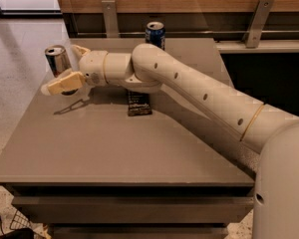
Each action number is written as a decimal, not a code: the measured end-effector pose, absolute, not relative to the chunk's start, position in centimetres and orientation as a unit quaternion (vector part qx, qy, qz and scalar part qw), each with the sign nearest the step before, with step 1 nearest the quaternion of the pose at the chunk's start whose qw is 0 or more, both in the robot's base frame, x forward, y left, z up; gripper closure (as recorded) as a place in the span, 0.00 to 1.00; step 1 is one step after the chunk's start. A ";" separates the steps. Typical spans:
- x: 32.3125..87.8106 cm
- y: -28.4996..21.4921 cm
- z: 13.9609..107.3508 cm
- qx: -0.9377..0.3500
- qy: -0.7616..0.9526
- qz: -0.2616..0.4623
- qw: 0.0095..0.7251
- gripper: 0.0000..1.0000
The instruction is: Pick redbull can
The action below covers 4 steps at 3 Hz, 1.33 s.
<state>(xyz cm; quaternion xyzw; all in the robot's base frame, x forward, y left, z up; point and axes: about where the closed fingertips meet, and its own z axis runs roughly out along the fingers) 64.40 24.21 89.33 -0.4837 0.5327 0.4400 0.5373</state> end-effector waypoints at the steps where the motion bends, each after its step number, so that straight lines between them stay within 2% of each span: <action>1: 64.3 24.5 89.3 -0.485 0.532 0.441 0.537 0.15; 4: 63.8 25.3 89.5 -0.488 0.528 0.445 0.534 0.85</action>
Offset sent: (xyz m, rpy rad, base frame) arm -0.0011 0.0026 0.0001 -0.0001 -0.0003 0.0025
